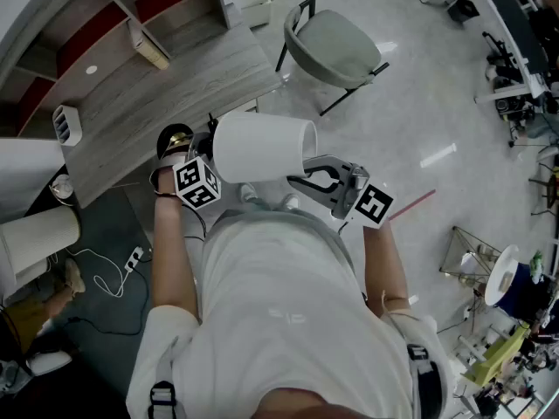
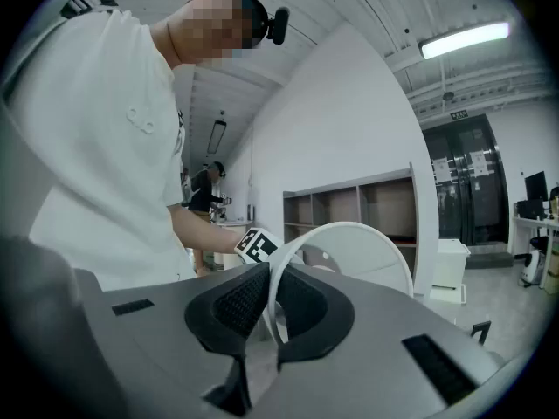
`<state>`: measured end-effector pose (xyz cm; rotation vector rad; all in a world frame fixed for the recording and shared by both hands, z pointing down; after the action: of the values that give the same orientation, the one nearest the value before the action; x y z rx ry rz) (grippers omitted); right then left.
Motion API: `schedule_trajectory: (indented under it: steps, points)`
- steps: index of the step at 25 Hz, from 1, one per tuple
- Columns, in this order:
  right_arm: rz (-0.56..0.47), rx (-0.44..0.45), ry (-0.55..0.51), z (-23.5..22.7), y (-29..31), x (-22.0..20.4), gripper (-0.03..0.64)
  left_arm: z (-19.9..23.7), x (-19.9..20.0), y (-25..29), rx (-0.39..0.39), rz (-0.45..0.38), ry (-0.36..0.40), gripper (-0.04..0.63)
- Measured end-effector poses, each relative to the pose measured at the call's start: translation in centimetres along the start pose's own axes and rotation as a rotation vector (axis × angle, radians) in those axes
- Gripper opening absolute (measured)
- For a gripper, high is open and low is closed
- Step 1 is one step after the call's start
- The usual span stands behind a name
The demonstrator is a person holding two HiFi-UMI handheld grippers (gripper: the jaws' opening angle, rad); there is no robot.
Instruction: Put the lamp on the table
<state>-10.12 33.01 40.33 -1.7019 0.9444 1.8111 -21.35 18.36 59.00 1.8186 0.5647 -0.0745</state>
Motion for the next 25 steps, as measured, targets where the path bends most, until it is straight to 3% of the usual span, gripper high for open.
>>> schedule_trajectory:
  steps: [13, 25]
  points:
    - [0.040, -0.002, 0.032, -1.7, 8.5, 0.0, 0.057, 4.2, -6.7, 1.7, -0.024, -0.034, 0.009, 0.112]
    - [0.069, 0.031, 0.015, -8.5, 10.3, -0.3, 0.057, 9.2, -6.3, 5.4, -0.065, -0.023, -0.037, 0.112]
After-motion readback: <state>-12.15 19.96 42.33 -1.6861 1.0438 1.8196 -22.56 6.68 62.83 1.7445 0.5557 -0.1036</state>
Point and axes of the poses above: the fingertips, and each gripper's own axes: y forward along the fingers, z to its left, x out of its top, the point moved 1 cm from there along -y, backward along the fingers, and after that the axes turned 7 degrees about -x, right-handed, at the moved point
